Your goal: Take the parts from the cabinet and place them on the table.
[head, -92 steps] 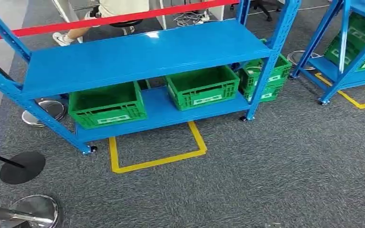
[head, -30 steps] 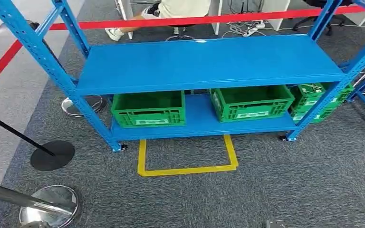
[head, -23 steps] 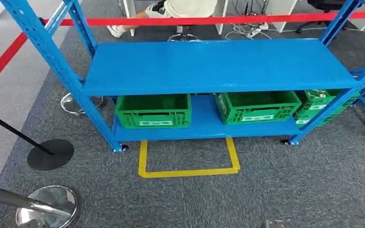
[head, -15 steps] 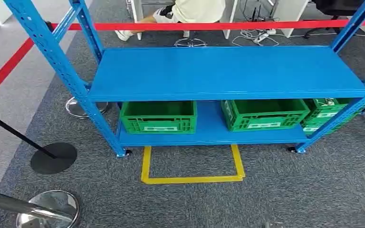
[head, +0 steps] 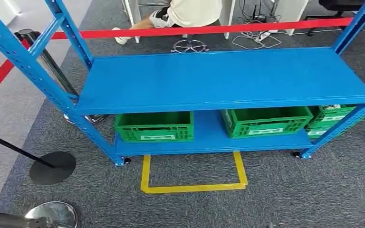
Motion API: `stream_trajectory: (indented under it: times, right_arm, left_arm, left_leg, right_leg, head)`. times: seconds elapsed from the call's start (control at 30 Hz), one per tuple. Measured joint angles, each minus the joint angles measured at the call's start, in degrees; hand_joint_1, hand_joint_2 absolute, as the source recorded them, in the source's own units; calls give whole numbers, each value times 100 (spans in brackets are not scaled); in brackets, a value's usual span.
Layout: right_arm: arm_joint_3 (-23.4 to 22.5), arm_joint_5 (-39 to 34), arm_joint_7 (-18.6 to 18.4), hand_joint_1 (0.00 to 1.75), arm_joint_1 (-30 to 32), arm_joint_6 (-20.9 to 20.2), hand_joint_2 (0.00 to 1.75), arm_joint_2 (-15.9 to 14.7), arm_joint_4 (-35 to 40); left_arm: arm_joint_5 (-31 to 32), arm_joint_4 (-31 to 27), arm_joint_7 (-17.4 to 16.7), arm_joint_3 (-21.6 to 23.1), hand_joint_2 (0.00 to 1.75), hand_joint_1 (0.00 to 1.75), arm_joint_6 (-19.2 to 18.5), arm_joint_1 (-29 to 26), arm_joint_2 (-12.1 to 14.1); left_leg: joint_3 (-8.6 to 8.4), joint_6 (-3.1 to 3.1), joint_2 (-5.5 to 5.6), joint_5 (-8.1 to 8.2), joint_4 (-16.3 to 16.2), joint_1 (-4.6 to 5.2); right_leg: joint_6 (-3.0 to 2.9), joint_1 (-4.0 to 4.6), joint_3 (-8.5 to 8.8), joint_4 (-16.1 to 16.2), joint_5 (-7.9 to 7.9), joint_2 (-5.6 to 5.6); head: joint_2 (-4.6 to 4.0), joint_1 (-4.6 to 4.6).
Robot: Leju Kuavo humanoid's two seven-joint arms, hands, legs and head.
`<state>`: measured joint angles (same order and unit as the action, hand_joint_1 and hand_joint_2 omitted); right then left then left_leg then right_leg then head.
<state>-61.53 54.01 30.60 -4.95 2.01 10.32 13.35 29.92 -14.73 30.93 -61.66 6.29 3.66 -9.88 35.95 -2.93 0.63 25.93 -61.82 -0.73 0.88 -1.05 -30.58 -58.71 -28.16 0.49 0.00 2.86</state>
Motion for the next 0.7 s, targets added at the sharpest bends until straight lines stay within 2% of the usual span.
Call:
stream_trajectory:
  times: [0.03,0.07,0.1,0.13,0.17,0.2,0.37,0.4,0.43,0.47,0.5,0.53,0.57,0.6,0.7]
  right_arm:
    - [-11,0,-11,0,2,0,0,-4,0]
    - [-20,4,-22,0,-9,-2,0,-9,0]
    - [-20,7,-39,0,-14,-11,0,-13,0]
    - [-24,0,-52,0,-4,-26,0,-15,0]
    - [-31,-7,-59,0,0,-39,0,-31,0]
    - [-39,-9,-72,0,-5,-46,0,-33,0]
    - [-79,-13,-188,0,-31,-52,0,-44,0]
    - [-81,-15,-199,0,-30,-55,0,-44,0]
    - [-81,-17,-199,0,-30,-61,0,-44,0]
    - [-81,-17,-201,0,-32,-61,175,-44,0]
    - [-83,-17,-205,0,-32,-61,175,-44,0]
    - [-87,0,-232,0,-29,-37,175,-44,0]
    - [-83,70,-311,0,-24,84,175,-50,2]
    - [-63,103,-368,0,-13,173,175,-59,4]
    - [140,-55,-568,0,56,330,175,-101,26]
  left_arm:
    - [13,6,-35,-4,0,0,0,-3,-7]
    - [17,11,-57,-9,0,0,0,14,-11]
    - [24,13,-76,-15,0,0,-2,18,-11]
    - [37,13,-87,-24,175,0,-4,-2,-13]
    - [59,13,-98,-28,175,0,-13,-3,-31]
    - [70,13,-109,-33,175,0,-15,4,-26]
    - [124,13,-129,-35,175,0,-37,15,-22]
    - [124,13,-129,-35,175,0,-37,17,-22]
    - [124,13,-129,-35,175,0,-37,18,-20]
    - [127,13,-131,-35,175,0,-37,19,-15]
    - [135,13,-131,-35,175,0,-39,19,-15]
    - [177,13,-142,-35,175,0,-55,18,-15]
    - [223,13,-234,-22,175,0,-81,14,-13]
    - [240,13,-309,31,0,0,-101,0,0]
    - [146,13,-540,295,0,0,-153,-61,44]
  left_leg:
    - [-47,-32,-26,-242,332,-24]
    - [-60,64,-31,56,365,0]
    - [-46,125,-25,-125,333,-1]
    - [-58,156,-26,-153,345,-18]
    - [-59,120,-21,-172,360,-30]
    - [-57,122,-10,-169,360,-25]
    - [-67,208,4,-119,360,-3]
    - [-74,219,4,-112,360,-1]
    - [-78,228,4,-106,359,4]
    - [-78,239,4,-101,357,13]
    - [-78,246,3,-104,356,18]
    - [-79,247,3,-104,355,19]
    - [-82,249,3,-106,355,19]
    - [-84,253,3,-108,355,19]
    - [-93,253,3,-111,357,14]
  right_leg:
    - [55,22,-19,-7,-51,2]
    - [85,43,4,-29,-83,18]
    - [123,51,-5,-28,-107,12]
    - [134,56,-9,1,-122,10]
    - [47,59,9,5,-133,11]
    - [-1,65,29,16,-121,8]
    - [11,62,92,154,-113,-9]
    - [20,62,94,164,-112,-11]
    - [53,59,98,170,-110,-12]
    - [119,50,100,179,-110,-12]
    - [183,40,100,184,-106,-12]
    - [210,36,100,186,-106,-13]
    - [211,36,101,186,-105,-13]
    - [213,37,101,186,-105,-15]
    - [230,42,105,182,-106,-16]
  head:
    - [0,24]
    - [0,64]
    - [0,52]
    - [0,50]
    - [0,52]
    - [0,28]
    - [0,20]
    - [0,24]
    - [0,20]
    - [0,24]
    - [0,24]
    - [0,24]
    - [0,26]
    - [0,26]
    - [0,28]
